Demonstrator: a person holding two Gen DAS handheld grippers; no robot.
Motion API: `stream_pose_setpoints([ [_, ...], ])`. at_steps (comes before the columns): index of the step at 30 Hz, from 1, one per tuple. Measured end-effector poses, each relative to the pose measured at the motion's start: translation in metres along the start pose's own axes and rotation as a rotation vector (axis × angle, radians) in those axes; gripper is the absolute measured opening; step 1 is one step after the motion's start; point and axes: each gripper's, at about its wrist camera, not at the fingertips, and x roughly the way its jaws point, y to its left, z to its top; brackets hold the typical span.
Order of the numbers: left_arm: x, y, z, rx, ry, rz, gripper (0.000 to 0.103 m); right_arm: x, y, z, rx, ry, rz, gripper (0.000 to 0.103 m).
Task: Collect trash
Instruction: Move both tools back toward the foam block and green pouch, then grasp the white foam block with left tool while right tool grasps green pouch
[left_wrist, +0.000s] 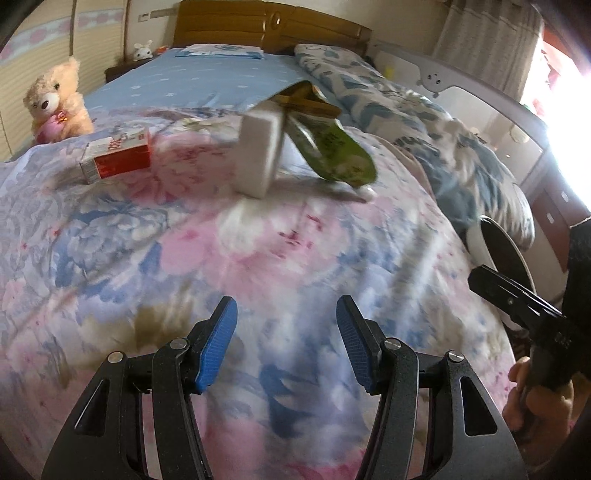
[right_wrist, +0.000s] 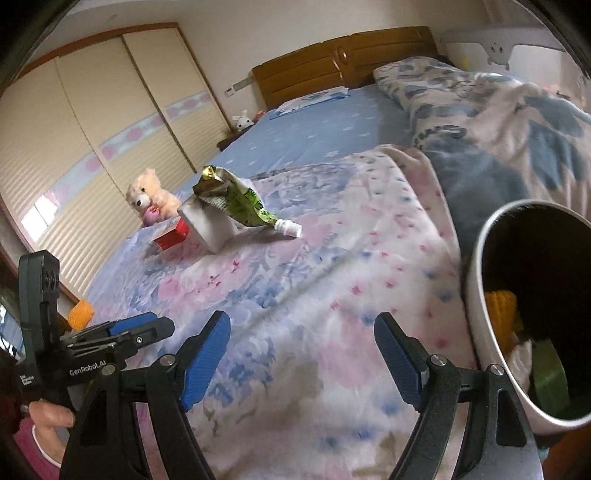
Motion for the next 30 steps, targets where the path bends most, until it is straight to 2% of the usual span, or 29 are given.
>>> stream_pose_setpoints([
  [7, 0.022, 0.010, 0.032, -0.005, -0.028, 0.054, 0.057, 0.015, -0.002, 0.009, 0.012, 0.009, 0.006, 0.082],
  [14, 0.050, 0.008, 0.072, 0.050, -0.075, 0.101, 0.057, 0.023, -0.001, 0.012, 0.002, 0.021, 0.029, 0.082],
  [20, 0.071, 0.011, 0.086, 0.055, -0.058, 0.097, 0.057, 0.035, -0.001, 0.020, -0.003, 0.032, 0.037, 0.082],
  [21, 0.072, 0.011, 0.086, 0.055, -0.060, 0.091, 0.053, 0.036, 0.000, 0.021, -0.004, 0.032, 0.039, 0.082],
  [22, 0.073, 0.011, 0.086, 0.057, -0.061, 0.078, 0.036, 0.038, 0.000, 0.023, -0.007, 0.033, 0.038, 0.082],
  [23, 0.073, 0.012, 0.086, 0.061, -0.053, 0.067, 0.027, 0.041, 0.001, 0.026, -0.012, 0.034, 0.038, 0.082],
  [30, 0.039, 0.026, 0.067, 0.043, -0.040, 0.003, 0.024, 0.061, 0.014, 0.038, -0.063, 0.050, 0.047, 0.082],
])
